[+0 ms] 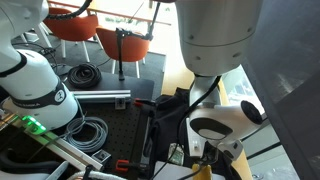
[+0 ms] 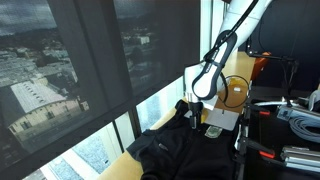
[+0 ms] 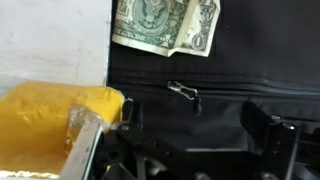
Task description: Zip up the jersey
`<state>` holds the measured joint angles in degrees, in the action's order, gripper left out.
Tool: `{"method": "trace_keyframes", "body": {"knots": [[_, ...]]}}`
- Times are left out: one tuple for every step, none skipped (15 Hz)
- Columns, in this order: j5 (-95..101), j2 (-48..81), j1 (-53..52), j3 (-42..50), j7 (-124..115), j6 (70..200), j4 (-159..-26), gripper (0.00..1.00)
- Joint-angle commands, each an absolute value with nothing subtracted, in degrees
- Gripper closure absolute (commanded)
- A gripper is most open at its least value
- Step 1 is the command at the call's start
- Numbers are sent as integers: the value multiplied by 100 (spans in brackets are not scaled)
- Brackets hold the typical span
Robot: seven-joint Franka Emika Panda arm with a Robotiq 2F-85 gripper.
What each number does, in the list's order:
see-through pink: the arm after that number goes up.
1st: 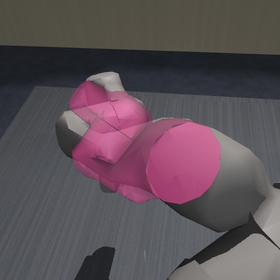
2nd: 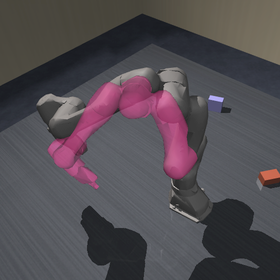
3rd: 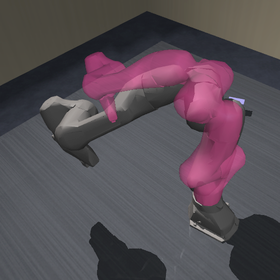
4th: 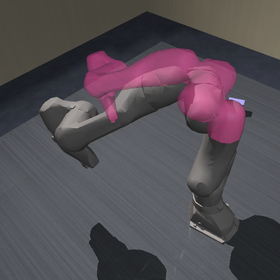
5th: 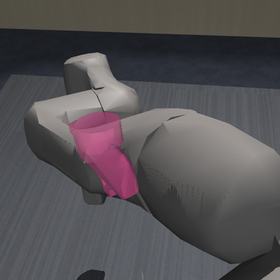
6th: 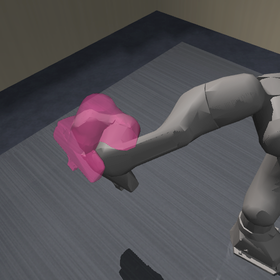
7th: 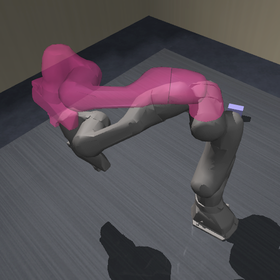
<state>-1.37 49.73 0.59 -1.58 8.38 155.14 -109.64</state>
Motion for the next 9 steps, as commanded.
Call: {"method": "trace_keyframes", "body": {"knots": [[27,5031,-43,-152,720,15595,-10824,0],[26,5032,-57,-144,712,15603,-10836,0],[27,5028,-73,-136,707,15615,-10858,0],[32,5014,-108,-121,680,15620,-10891,0],[30,4967,-138,-119,656,15634,-10968,0],[30,4924,-164,-114,631,15636,-11041,0],[37,4895,-191,-98,605,15652,-11106,0],[37,4889,-196,-97,599,15666,-11146,0],[40,4890,-217,-78,567,15658,-11164,0]]}}
